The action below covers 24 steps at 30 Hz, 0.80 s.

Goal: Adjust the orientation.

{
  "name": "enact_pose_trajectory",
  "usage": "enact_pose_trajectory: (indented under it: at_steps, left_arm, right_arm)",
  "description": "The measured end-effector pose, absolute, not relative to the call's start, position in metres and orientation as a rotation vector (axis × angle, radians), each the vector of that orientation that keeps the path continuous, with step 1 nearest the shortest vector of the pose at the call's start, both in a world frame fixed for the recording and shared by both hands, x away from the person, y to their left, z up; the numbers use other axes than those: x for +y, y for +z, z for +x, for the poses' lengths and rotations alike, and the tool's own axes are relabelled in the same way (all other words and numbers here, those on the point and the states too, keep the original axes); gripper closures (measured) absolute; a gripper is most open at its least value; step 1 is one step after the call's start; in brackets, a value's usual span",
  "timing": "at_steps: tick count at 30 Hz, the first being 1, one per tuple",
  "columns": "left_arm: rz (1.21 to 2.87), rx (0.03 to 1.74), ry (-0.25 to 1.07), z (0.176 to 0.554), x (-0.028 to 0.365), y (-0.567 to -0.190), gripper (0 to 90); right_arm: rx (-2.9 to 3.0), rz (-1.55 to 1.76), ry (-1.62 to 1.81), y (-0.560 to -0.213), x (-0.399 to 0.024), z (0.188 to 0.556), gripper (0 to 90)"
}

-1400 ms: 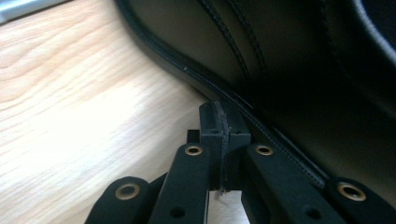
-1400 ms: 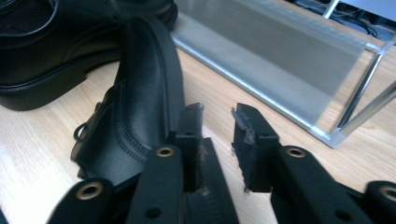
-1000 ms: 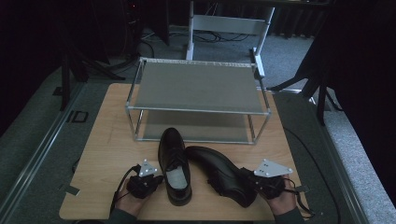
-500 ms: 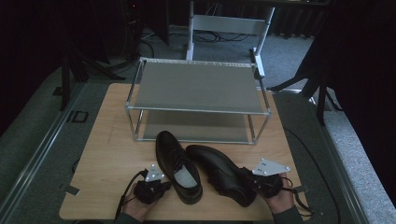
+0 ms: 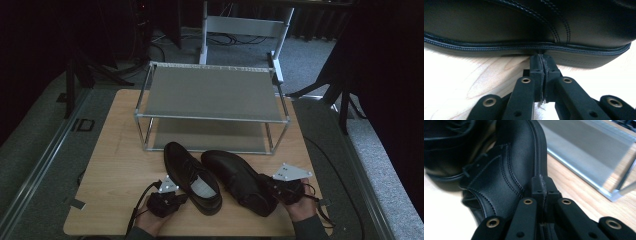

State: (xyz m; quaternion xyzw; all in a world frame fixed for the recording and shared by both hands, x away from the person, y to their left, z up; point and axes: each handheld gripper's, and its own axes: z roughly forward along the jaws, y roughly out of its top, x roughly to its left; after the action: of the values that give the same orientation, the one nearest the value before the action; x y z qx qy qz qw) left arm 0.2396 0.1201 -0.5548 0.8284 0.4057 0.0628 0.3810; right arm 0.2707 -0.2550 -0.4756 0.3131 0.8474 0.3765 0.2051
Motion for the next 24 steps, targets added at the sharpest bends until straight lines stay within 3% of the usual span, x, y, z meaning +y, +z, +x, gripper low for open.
enact_pose_trajectory:
  at_steps: [19, 24]
  left_arm:
    - [2.107, 1.032, 0.176, 0.239, 0.121, -0.556, 82.8]
    - [2.104, 1.055, 0.199, 0.24, 0.123, -0.556, 82.9]
  right_arm:
    - [2.309, 1.133, 1.006, -0.484, -0.292, 0.344, 90.0]
    - [2.284, 1.159, 1.022, -0.483, -0.3, 0.348, 89.8]
